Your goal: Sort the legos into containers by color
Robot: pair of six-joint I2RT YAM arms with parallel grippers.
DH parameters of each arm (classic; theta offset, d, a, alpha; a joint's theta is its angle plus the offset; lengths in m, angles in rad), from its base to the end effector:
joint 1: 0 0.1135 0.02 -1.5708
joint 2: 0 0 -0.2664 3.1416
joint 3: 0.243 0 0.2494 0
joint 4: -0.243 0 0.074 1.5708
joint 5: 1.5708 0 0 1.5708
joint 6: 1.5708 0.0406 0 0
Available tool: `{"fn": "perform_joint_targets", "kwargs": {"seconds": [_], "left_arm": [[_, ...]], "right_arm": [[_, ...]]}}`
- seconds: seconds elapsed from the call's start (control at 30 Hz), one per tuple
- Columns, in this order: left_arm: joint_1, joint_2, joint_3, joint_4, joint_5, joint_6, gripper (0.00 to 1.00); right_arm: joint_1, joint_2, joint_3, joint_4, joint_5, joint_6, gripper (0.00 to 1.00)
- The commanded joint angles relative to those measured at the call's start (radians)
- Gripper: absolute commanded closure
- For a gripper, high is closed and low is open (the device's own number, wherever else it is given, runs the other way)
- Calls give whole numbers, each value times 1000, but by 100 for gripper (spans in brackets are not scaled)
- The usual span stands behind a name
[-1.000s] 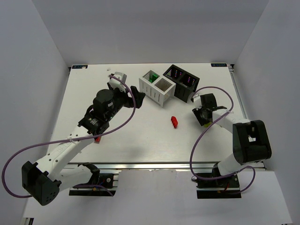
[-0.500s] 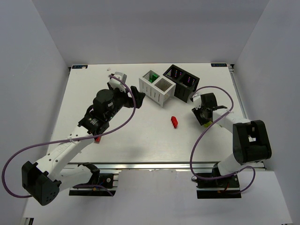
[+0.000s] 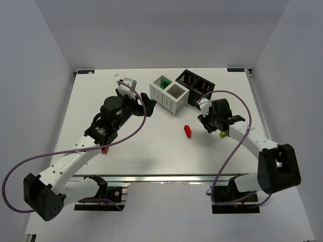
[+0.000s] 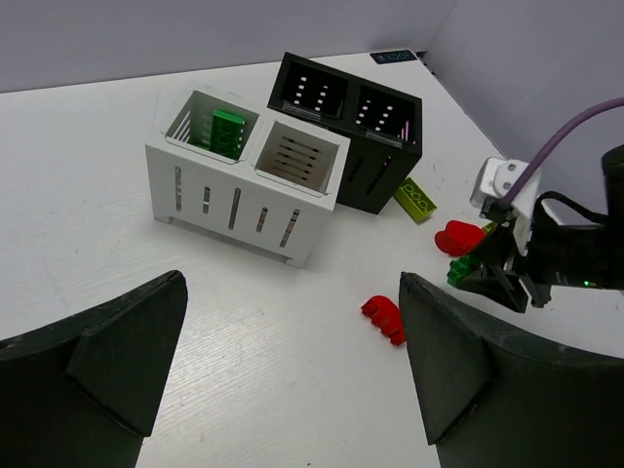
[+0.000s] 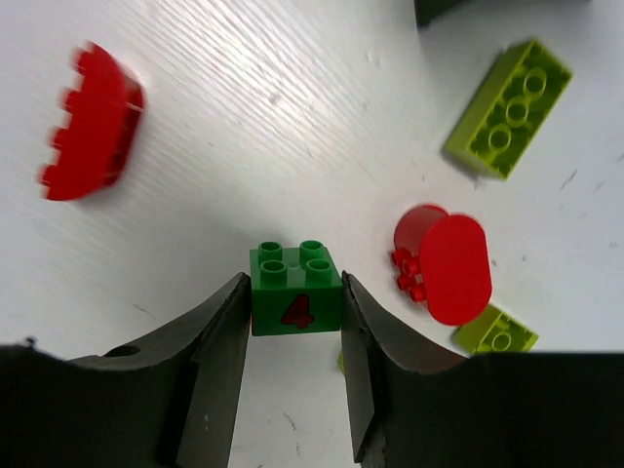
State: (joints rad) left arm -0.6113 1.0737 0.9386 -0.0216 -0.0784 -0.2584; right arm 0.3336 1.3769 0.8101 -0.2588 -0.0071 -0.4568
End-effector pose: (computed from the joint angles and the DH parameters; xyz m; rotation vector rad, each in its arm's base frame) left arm 0.2098 -0.1432 0.3567 0.2509 1.7433 -0.5710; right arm 0.2671 0.0929 0.2113 -0.9259 2.2109 -0.0492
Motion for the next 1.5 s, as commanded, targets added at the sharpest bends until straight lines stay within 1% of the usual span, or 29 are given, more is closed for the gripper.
{"fn": "perform_joint_targets", "kwargs": {"seconds": [0.0, 0.07, 0.1, 0.17, 0.2, 0.27, 0.37, 0.4, 0.43, 0.5, 0.53, 0.6, 0.67, 0.7, 0.87, 1.2, 1.33, 1.47], "left_arm": [[1, -1, -15, 15, -11, 15, 2], [1, 14, -15, 15, -17, 21, 2], [1, 18, -11, 14, -20, 22, 2], [1, 28, -9, 12, -23, 28, 2], [1, 29, -11, 12, -29, 30, 2], [1, 34, -12, 11, -37, 36, 2], [1, 42, -12, 6, -43, 41, 2], [1, 46, -12, 6, -46, 42, 2], [1, 46, -12, 5, -49, 42, 2], [1, 48, -11, 3, -52, 45, 2], [1, 48, -11, 3, -54, 45, 2], [1, 45, -9, 2, -52, 47, 2], [1, 40, -7, -1, -47, 47, 2], [1, 38, -6, -1, -47, 47, 2], [1, 25, -6, -1, -44, 47, 2], [1, 8, -3, -6, -50, 47, 2], [1, 5, -4, -9, -54, 50, 2], [1, 3, -3, -8, -54, 51, 2]], "right_arm": [[30, -67, 96, 16, -122, -20, 100], [30, -73, 168, 1, -189, -20, 100], [30, -65, 255, -6, -211, -14, 100], [31, -18, 352, -52, -252, -6, 100], [31, 3, 448, -66, -299, 9, 100], [31, 80, 539, -100, -388, 27, 100], [38, 204, 708, -122, -459, 46, 100], [41, 240, 757, -150, -459, 44, 100], [47, 322, 867, -169, -459, 41, 100], [51, 404, 975, -216, -452, 40, 100], [53, 478, 1068, -229, -447, 40, 100], [58, 577, 1144, -246, -429, 38, 100], [68, 625, 1211, -243, -407, 29, 100], [76, 658, 1221, -234, -403, 26, 100], [85, 711, 1219, -129, -376, 20, 100], [133, 771, 1233, -68, -384, 78, 100], [168, 809, 1271, -60, -314, 106, 100], [196, 847, 1301, -57, -249, 98, 96]]}}
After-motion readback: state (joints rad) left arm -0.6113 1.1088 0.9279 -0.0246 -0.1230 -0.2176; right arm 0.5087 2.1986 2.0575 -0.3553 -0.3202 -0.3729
